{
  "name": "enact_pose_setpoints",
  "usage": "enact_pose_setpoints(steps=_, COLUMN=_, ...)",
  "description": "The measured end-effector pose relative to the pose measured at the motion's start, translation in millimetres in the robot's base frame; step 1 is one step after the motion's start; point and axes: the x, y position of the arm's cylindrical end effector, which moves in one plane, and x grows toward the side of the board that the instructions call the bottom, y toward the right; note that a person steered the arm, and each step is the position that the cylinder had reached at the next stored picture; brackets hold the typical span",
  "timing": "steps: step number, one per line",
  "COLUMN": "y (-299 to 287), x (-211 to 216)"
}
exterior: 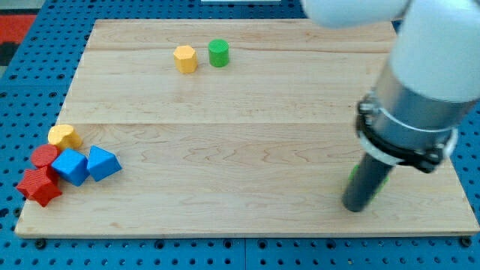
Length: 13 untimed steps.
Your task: Slide the yellow hexagon to the green star
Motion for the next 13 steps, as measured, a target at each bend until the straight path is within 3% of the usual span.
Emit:
enact_pose_setpoints(steps=3, y=-151.0, x=-193.0)
enact_pose_setpoints(steps=5, y=-286.4, x=-234.7)
enact_pose_setpoints(steps=8, y=-281.1, x=-289.6)
enact_pose_setpoints(steps=11, y=-140.7, x=-290.5)
enact_pose_setpoints(steps=13, y=-187.9, x=-273.6)
